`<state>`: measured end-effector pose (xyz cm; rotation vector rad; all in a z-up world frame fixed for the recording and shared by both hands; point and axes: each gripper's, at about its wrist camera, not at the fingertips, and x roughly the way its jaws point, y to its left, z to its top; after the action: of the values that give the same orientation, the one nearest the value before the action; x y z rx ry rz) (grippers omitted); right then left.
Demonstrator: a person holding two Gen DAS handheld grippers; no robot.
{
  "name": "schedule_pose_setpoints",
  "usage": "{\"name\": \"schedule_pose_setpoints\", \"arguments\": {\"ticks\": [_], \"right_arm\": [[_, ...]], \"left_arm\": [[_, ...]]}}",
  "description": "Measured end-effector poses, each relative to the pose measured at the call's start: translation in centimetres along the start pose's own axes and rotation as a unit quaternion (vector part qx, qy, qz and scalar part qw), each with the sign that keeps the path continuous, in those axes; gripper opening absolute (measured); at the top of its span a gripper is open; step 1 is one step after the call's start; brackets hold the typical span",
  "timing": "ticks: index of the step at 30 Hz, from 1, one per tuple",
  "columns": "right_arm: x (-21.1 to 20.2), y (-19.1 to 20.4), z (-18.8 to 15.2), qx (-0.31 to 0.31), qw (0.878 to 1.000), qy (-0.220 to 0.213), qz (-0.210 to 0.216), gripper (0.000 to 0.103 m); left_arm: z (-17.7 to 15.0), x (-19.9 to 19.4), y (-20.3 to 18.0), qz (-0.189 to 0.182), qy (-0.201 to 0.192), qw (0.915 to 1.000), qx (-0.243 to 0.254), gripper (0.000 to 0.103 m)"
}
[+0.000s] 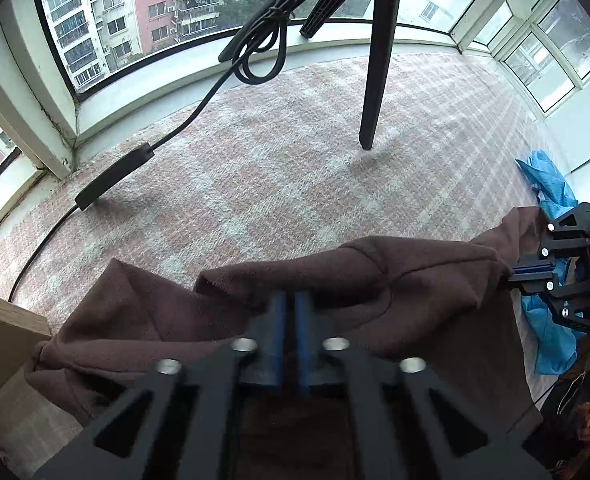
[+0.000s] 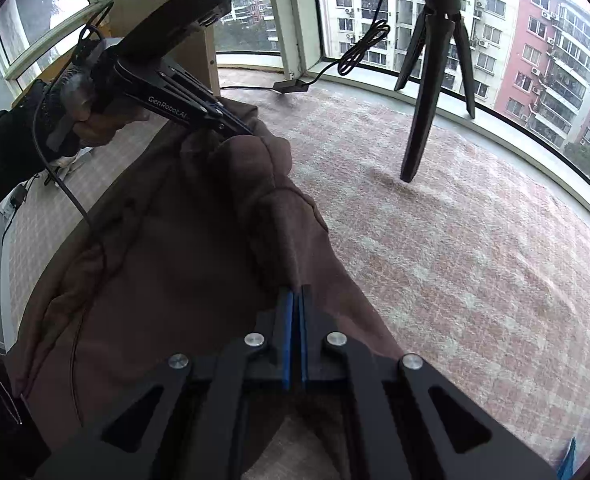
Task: Fold clothes
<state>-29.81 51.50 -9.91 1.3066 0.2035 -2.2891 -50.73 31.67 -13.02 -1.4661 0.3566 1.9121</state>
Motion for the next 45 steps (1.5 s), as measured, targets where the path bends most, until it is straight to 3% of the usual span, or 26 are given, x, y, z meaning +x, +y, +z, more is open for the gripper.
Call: {"name": "schedule_pose_setpoints", "arguments": {"ticks": [5,9,11,14,18,19,22,26,29,31,33,35,37,38,43,45], "right_arm": [[-0.4,-2.0,0.7,0.023,0.999,-0.006,-0.028,0.003],[-0.3,-1.9,0.7,0.018,0.999,-0.004,-0.026,0.003],[-0.2,-1.4,0.4,0.009,1.000,0.001,-0.025,0.003],[0.0,-1.0,0.2,0.003,1.000,0.006,-0.026,0.003],[0.1,-0.9,0.2,0.004,1.000,0.007,-0.026,0.003],[0.1,-0.9,0.2,0.003,1.000,0.007,-0.027,0.003],[0.1,-0.8,0.3,0.000,0.999,0.006,-0.033,0.003],[0.0,-1.2,0.3,0.005,0.999,0.002,-0.046,0.003],[0.2,-1.9,0.8,0.011,0.996,0.000,-0.083,0.003],[0.5,-2.4,1.4,0.018,0.995,-0.004,-0.098,0.003],[1.0,-2.9,2.0,0.023,0.993,-0.005,-0.120,0.003],[2.0,-3.5,2.3,0.020,0.989,0.006,-0.150,0.003],[2.8,-4.0,2.3,0.023,0.987,0.014,-0.158,0.003],[2.8,-4.0,2.1,0.024,0.988,0.015,-0.154,0.003],[2.4,-2.4,1.2,0.006,0.991,0.018,-0.132,0.003],[1.9,-1.1,0.5,-0.012,0.992,0.018,-0.124,0.003]], "left_arm": [[2.3,-4.9,0.5,0.014,-0.083,0.9964,-0.007,0.000],[2.2,-3.9,2.2,0.026,-0.035,0.9988,-0.022,0.008],[1.1,-2.6,2.7,0.035,-0.001,0.9991,-0.024,0.031],[-0.1,-0.4,2.7,0.031,0.040,0.9983,-0.028,0.034],[-0.5,1.6,2.9,0.015,0.057,0.9976,-0.037,0.040],[-0.5,2.1,2.9,0.010,0.058,0.9974,-0.041,0.039],[-0.7,3.1,2.9,-0.011,0.060,0.9967,-0.054,0.002],[-0.4,1.1,2.2,0.006,0.019,0.9992,-0.034,0.002],[1.1,-1.4,2.9,0.048,-0.019,0.9981,-0.034,0.002],[2.2,-2.3,3.6,0.052,-0.036,0.9969,-0.045,0.002],[3.2,-2.8,4.3,0.110,-0.065,0.9894,-0.067,0.000],[4.1,-3.1,5.4,0.134,-0.083,0.9827,-0.097,0.000],[4.1,-2.7,6.4,0.070,-0.064,0.9885,-0.118,0.000],[3.8,-2.2,6.2,0.060,-0.049,0.9910,-0.110,0.007],[1.4,1.0,3.6,0.101,0.027,0.9944,-0.012,0.010],[0.7,2.2,3.5,0.114,0.055,0.9919,0.013,0.029]]}}
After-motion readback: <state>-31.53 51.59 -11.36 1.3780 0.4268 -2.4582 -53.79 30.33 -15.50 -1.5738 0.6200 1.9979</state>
